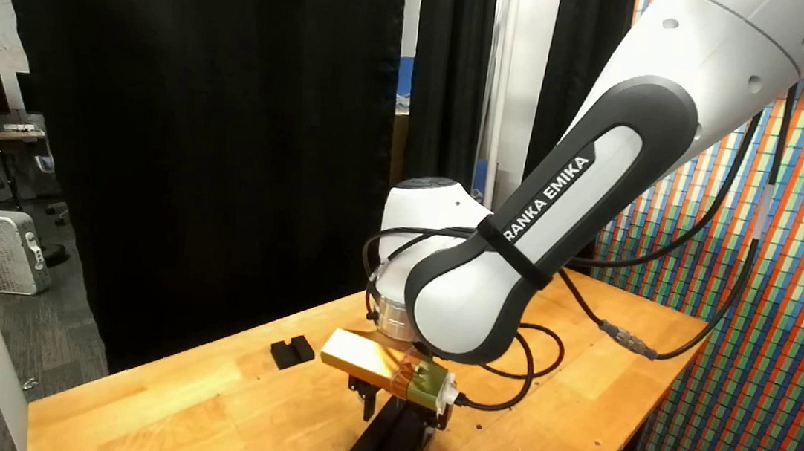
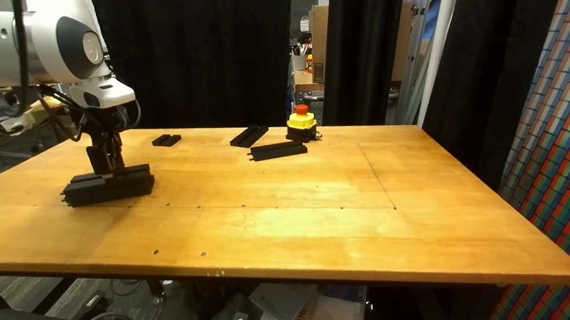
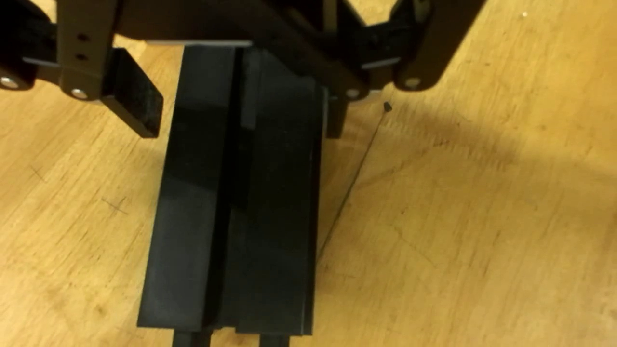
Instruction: Stack the black objects
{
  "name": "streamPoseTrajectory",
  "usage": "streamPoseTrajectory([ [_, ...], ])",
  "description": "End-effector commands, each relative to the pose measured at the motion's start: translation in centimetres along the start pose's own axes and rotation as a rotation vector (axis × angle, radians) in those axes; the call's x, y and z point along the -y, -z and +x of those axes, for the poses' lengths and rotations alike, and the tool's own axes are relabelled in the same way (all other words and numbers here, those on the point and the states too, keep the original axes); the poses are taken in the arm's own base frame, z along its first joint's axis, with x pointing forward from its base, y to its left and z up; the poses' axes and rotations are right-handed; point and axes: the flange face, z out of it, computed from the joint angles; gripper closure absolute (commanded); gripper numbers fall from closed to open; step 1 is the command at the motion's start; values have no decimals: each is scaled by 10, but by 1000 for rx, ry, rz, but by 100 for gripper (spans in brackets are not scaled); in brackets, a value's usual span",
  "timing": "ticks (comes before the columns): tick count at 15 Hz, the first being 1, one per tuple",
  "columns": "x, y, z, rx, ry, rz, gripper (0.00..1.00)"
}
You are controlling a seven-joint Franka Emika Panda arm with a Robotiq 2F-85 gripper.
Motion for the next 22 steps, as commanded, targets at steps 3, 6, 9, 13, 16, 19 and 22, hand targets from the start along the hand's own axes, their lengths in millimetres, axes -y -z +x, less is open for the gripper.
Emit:
streamPoseTrajectory([
  [3, -3, 11, 9, 8, 3, 25, 0],
  [6, -7, 22, 32, -14, 4, 17, 0],
  [9, -14, 38, 73, -41, 9, 17, 0],
  [13, -28, 65, 141, -77, 42, -12, 0],
  [16, -34, 82, 192, -137, 100, -42, 0],
  [19, -35, 87, 231, -193, 162, -47, 0],
  [22, -31, 85, 256, -223, 204, -37, 0],
])
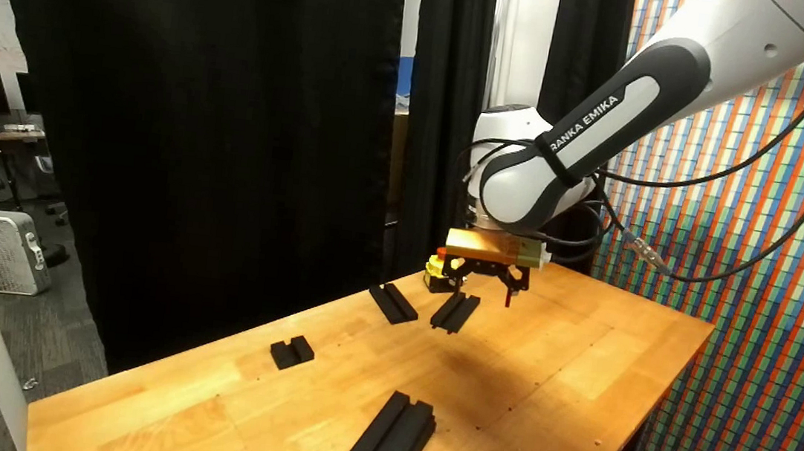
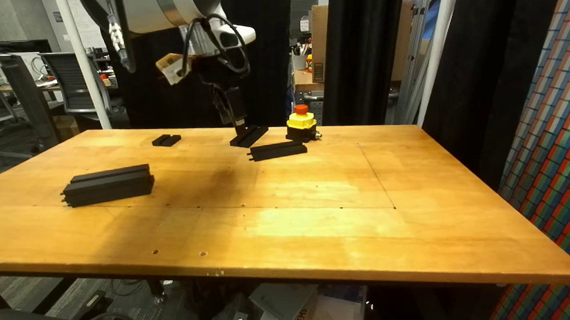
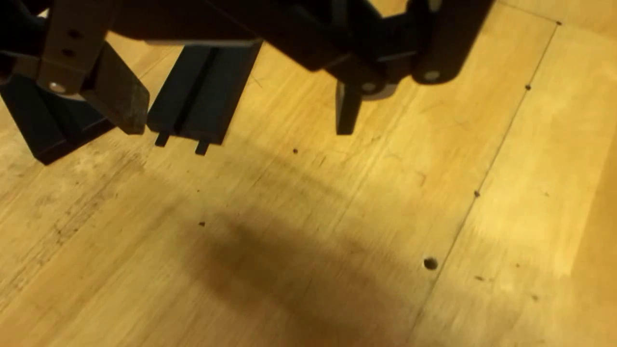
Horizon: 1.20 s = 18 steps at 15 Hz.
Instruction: Stack the black objects
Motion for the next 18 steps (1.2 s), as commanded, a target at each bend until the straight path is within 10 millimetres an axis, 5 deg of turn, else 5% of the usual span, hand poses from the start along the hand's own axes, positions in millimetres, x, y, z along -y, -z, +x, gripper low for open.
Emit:
streamPoseTrajectory([
  [1, 10, -6, 27, -38, 60, 14, 0],
  [18, 58, -82, 105, 83, -95, 111, 0],
])
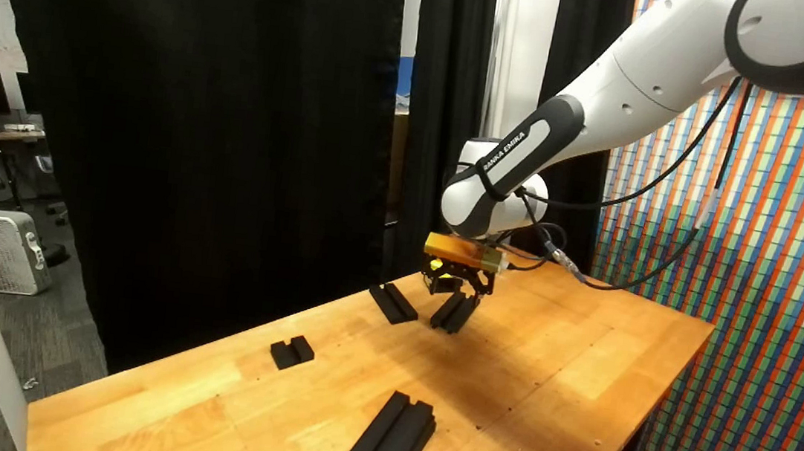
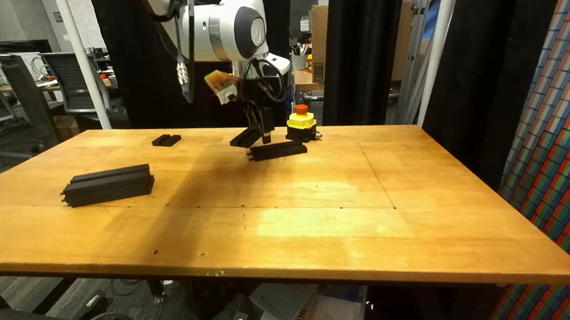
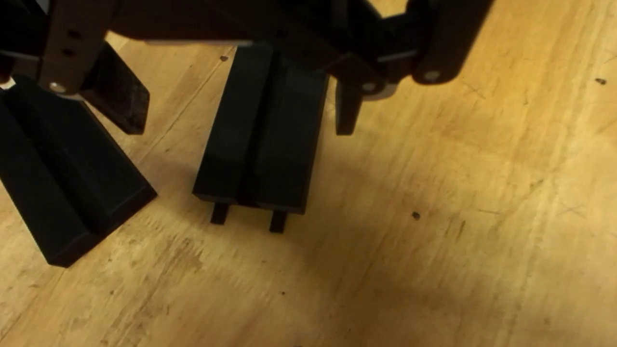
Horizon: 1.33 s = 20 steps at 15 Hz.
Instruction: Stack the black objects
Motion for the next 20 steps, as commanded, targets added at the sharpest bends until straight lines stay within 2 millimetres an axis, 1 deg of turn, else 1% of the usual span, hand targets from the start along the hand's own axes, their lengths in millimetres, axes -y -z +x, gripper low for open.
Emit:
streamPoseTrajectory([
  [1, 14, -10, 20, 6, -26, 14, 0],
  [8, 7, -27, 33, -28, -81, -51, 0],
  [15, 6, -45, 31, -2, -94, -60, 0],
  [20, 6, -53, 32, 1, -99, -70, 0],
])
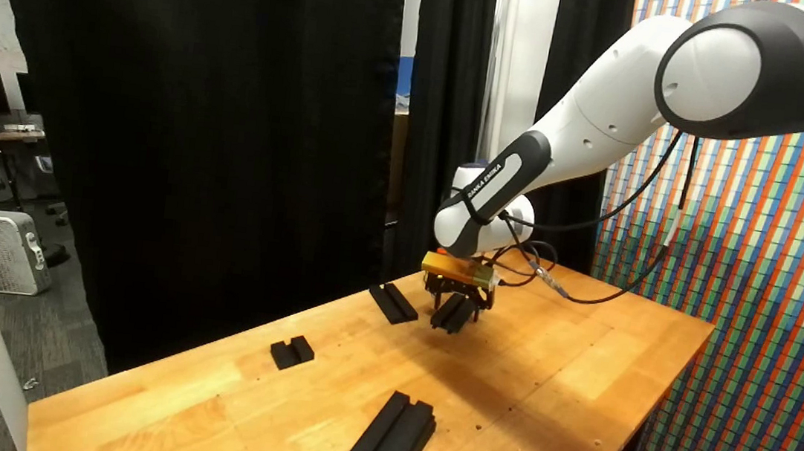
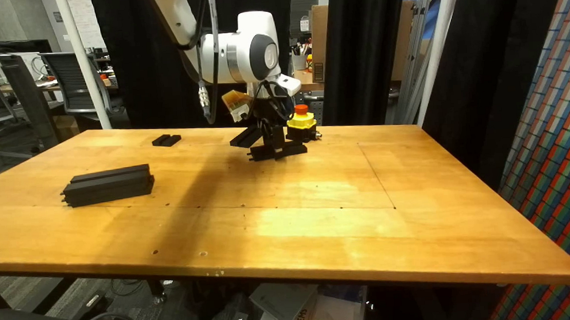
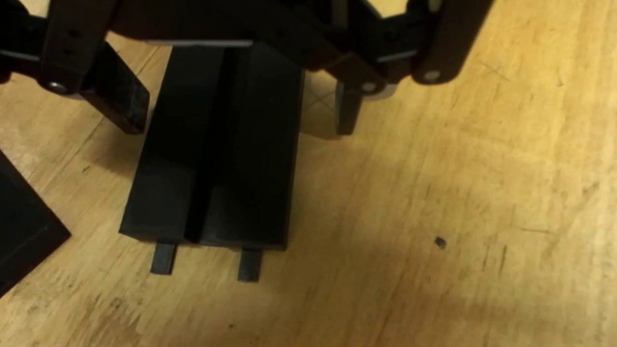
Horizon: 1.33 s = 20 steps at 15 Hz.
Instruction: Stack the black objects
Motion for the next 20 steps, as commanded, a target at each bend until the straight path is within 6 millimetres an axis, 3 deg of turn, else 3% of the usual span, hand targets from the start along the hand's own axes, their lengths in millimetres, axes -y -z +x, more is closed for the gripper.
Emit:
streamPoseTrajectory([
  [1, 9, 1, 6, 0, -22, -4, 0],
  [2, 9, 0, 6, -1, -21, -5, 25],
  [3, 10, 0, 6, -2, -21, -7, 25],
  [6, 10, 1, 7, 1, -22, -18, 50],
  [7, 11, 5, 7, 3, -24, -19, 54],
  [11, 7, 16, -16, 26, -16, -56, 55],
  [20, 9, 56, -110, -31, -75, -80, 55],
])
